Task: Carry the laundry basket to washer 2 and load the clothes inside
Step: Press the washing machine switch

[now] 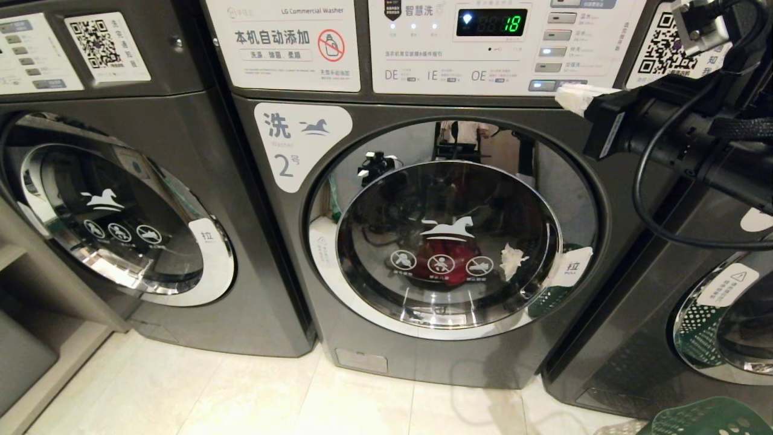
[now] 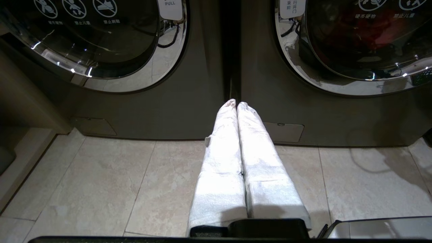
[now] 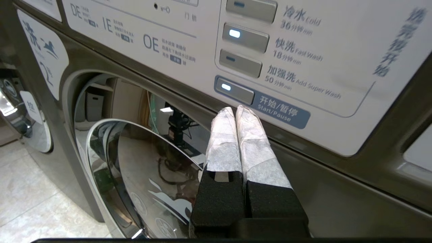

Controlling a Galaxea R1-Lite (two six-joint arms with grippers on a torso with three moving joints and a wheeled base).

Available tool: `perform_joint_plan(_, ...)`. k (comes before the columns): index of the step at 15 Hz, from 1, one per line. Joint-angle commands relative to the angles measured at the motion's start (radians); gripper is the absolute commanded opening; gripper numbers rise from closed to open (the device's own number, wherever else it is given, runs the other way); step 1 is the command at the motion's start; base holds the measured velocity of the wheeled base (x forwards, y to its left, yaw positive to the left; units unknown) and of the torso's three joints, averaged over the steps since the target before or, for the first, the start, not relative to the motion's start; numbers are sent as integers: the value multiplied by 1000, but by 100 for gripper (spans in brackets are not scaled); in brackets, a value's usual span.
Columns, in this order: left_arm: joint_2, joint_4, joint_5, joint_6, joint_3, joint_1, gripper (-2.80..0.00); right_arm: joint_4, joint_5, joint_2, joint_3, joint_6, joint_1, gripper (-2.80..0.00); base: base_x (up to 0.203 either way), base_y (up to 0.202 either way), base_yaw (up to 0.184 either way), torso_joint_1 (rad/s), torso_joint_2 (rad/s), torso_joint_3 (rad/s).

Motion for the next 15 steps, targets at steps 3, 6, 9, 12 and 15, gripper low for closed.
perform_joint_plan(3,0,0,0,1,2,0,-280,-74,0,73,-18,-5,0,-280,0,0,0,0,0,0)
perform_joint_plan(6,0,0,0,-1,2,0,-280,-84,-3,102,-66,-4,0,-280,0,0,0,0,0,0)
perform_joint_plan(9,0,0,0,0,2,-1,-280,-82,-8,127,-99,-4,0,-280,0,0,0,0,0,0)
perform_joint_plan(12,0,0,0,-1,2,0,-280,-82,-11,133,-103,-6,-1,-280,0,0,0,0,0,0)
perform_joint_plan(15,0,0,0,-1,2,0,-280,-79,-13,115,-91,-8,-3,-280,0,0,0,0,0,0)
